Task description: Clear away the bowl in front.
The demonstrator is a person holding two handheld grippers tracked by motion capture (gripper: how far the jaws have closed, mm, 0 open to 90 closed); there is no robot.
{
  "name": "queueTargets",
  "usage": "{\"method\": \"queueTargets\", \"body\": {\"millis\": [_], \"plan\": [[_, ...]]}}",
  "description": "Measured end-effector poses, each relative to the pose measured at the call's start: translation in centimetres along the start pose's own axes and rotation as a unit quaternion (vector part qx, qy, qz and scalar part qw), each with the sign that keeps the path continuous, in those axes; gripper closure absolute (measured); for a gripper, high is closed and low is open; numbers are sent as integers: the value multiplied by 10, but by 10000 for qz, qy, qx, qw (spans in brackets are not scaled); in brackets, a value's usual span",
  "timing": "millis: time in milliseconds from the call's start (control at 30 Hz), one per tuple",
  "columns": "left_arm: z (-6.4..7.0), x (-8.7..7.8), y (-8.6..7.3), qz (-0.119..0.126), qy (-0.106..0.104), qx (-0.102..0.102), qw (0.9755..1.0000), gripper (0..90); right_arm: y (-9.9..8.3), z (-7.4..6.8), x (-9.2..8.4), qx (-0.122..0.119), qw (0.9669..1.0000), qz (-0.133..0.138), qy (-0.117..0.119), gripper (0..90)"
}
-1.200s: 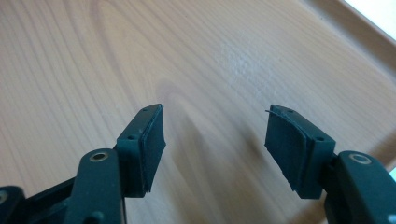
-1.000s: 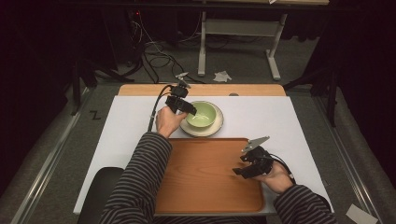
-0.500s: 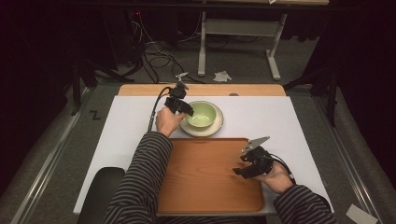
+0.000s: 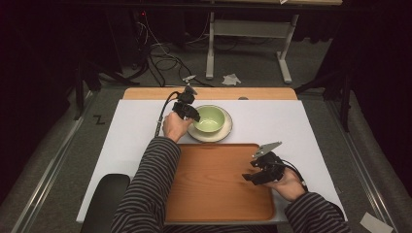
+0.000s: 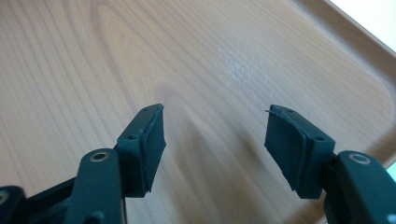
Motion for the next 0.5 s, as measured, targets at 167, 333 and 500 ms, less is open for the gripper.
{"method": "queueTargets", "body": {"millis": [167, 333, 500], "plan": [[-2, 0, 0, -35, -15, -72, 10000, 785, 0, 0, 0, -29, 10000, -19, 4, 395], [-3, 0, 2, -25, -52, -134, 9999, 816, 0, 0, 0, -3, 10000, -10, 2, 394], [0, 2, 1, 1, -125, -214, 9997, 839, -1, 0, 1, -8, 10000, -45, 12, 394]]}}
Point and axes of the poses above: each handheld gripper's, and its own axes: x roughly forward along the jaws, y roughly out of its top, z roughly to its right, the point moved 10 cm from there along x, roughly forward along the jaws, and after that the axes turned 15 degrees about -y, right-handed, at the moved point
